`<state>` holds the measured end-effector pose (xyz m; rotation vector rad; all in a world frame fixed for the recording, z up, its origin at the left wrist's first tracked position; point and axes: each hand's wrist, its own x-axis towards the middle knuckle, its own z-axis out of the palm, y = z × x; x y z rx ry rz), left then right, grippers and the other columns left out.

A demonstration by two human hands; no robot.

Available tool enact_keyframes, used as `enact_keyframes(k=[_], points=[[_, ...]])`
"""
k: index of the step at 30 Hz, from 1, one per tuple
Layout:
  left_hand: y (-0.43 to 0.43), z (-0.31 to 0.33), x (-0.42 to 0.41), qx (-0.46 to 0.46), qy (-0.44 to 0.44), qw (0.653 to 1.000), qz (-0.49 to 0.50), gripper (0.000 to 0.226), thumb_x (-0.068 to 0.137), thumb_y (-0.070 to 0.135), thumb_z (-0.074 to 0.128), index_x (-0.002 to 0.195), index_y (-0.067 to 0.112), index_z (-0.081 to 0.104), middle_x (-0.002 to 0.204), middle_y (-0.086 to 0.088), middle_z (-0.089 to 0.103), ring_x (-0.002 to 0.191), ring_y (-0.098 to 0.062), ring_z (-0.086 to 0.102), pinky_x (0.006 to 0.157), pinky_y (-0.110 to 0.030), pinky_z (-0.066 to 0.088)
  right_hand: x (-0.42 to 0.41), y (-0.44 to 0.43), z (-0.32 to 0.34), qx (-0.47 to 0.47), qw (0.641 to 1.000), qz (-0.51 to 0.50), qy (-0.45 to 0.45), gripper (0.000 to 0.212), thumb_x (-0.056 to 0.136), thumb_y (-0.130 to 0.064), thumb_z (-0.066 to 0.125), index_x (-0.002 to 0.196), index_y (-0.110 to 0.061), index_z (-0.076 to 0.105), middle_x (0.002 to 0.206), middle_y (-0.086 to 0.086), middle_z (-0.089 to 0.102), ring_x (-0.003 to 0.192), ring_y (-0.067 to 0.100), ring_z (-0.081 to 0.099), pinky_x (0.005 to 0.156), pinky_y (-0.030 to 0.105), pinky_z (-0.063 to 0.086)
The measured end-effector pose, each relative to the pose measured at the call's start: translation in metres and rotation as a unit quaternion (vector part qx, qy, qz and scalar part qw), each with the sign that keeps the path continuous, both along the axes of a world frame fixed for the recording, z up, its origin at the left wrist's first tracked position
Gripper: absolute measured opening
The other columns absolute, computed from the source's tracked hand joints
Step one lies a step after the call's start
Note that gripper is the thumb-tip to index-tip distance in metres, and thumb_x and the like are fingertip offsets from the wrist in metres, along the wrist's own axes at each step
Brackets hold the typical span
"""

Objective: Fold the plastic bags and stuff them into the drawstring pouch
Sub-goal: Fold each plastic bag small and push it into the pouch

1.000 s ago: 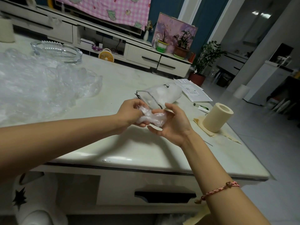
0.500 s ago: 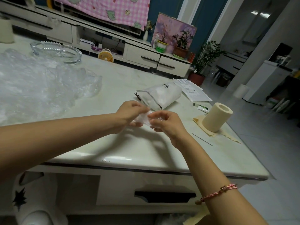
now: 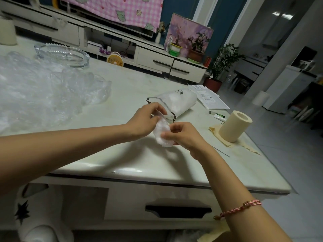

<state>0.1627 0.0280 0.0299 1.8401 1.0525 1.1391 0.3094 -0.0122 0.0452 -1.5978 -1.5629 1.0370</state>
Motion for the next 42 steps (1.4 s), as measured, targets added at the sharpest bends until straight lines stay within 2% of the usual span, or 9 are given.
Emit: enact_keyframes(k=[4, 8, 13, 16, 23, 27, 31, 35, 42], points=[[0.0, 0.002, 0.0, -0.028, -0.035, 0.998, 0.035, 0.027, 0.087, -0.006, 0.045, 0.084, 0.02, 0.054, 0.093, -0.004, 0.061, 0.087, -0.019, 0.057, 0.069, -0.033, 0.049, -0.002, -0.001, 0.001, -0.003, 1.0, 0.027, 0.015, 0.018, 0.077, 0.005, 0.07, 0.093, 0.01, 0.065, 0.079, 0.013, 0.058, 0.077, 0.022, 0.054, 0.074, 0.031, 0.044], [-0.005, 0.015, 0.003, -0.232, -0.087, 0.969, -0.006, 0.024, 0.084, -0.008, 0.049, 0.071, 0.01, 0.057, 0.067, -0.005, 0.053, 0.059, -0.016, 0.049, 0.05, -0.02, 0.045, -0.003, 0.0, 0.002, 0.029, 0.989, 0.026, 0.141, 0.015, 0.078, 0.005, 0.066, 0.084, -0.008, 0.069, 0.086, 0.009, 0.065, 0.083, 0.019, 0.06, 0.086, 0.03, 0.047], [-0.008, 0.02, 0.012, -0.367, -0.191, 0.909, -0.048, 0.028, 0.093, 0.012, 0.036, 0.089, 0.004, 0.062, 0.076, -0.011, 0.06, 0.061, -0.022, 0.057, 0.05, -0.022, 0.051, -0.002, 0.006, -0.003, 0.019, 0.973, -0.049, 0.223, 0.013, 0.083, -0.001, 0.063, 0.091, -0.01, 0.066, 0.091, 0.008, 0.062, 0.082, 0.017, 0.058, 0.08, 0.026, 0.045], [-0.007, 0.016, 0.015, -0.346, -0.135, 0.924, -0.094, 0.029, 0.096, 0.036, 0.044, 0.096, 0.015, 0.065, 0.081, -0.003, 0.065, 0.068, -0.018, 0.062, 0.061, -0.026, 0.052, -0.001, 0.011, -0.003, 0.019, 0.968, -0.101, 0.228, 0.01, 0.084, -0.001, 0.062, 0.089, -0.01, 0.065, 0.084, 0.007, 0.062, 0.077, 0.015, 0.059, 0.07, 0.022, 0.046], [-0.001, 0.007, 0.03, -0.298, -0.089, 0.949, -0.054, 0.011, 0.092, 0.014, 0.054, 0.092, 0.012, 0.064, 0.08, -0.004, 0.065, 0.063, -0.012, 0.056, 0.059, -0.022, 0.046, -0.002, 0.019, 0.0, 0.0, 0.939, -0.14, 0.315, 0.012, 0.089, -0.005, 0.053, 0.083, -0.009, 0.064, 0.077, 0.006, 0.06, 0.064, 0.015, 0.057, 0.06, 0.02, 0.049], [0.001, 0.005, 0.037, -0.272, -0.09, 0.957, -0.05, 0.025, 0.092, 0.004, 0.046, 0.084, 0.021, 0.063, 0.063, 0.004, 0.065, 0.06, -0.013, 0.055, 0.056, -0.021, 0.043, 0.002, 0.025, -0.005, 0.058, 0.956, -0.18, 0.226, 0.016, 0.085, 0.005, 0.06, 0.088, -0.009, 0.051, 0.081, 0.006, 0.053, 0.068, 0.021, 0.057, 0.066, 0.025, 0.054], [0.015, -0.008, 0.041, -0.031, 0.136, 0.989, 0.05, 0.019, 0.089, 0.008, 0.044, 0.099, 0.01, 0.059, 0.107, -0.01, 0.059, 0.094, -0.027, 0.054, 0.078, -0.032, 0.041, 0.014, 0.033, -0.007, 0.069, 0.948, -0.243, 0.192, 0.024, 0.083, 0.005, 0.061, 0.09, -0.01, 0.044, 0.079, 0.004, 0.049, 0.066, 0.018, 0.053, 0.069, 0.032, 0.051], [0.035, -0.019, 0.031, 0.114, 0.302, 0.93, 0.174, 0.041, 0.083, 0.001, 0.044, 0.123, 0.007, 0.051, 0.141, -0.013, 0.034, 0.129, -0.028, 0.028, 0.1, -0.032, 0.023, 0.031, 0.037, -0.009, 0.068, 0.946, -0.257, 0.187, 0.022, 0.084, 0.002, 0.06, 0.104, -0.006, 0.057, 0.085, 0.005, 0.057, 0.069, 0.014, 0.056, 0.064, 0.025, 0.05], [0.076, -0.018, 0.036, 0.17, 0.51, 0.83, 0.149, 0.055, 0.09, 0.01, 0.042, 0.143, 0.007, 0.028, 0.158, -0.011, -0.008, 0.145, -0.031, -0.005, 0.115, -0.041, 0.0, 0.053, 0.03, -0.017, 0.07, 0.964, -0.224, 0.125, 0.019, 0.082, 0.0, 0.065, 0.101, -0.005, 0.064, 0.086, 0.006, 0.061, 0.076, 0.017, 0.056, 0.066, 0.024, 0.048]])
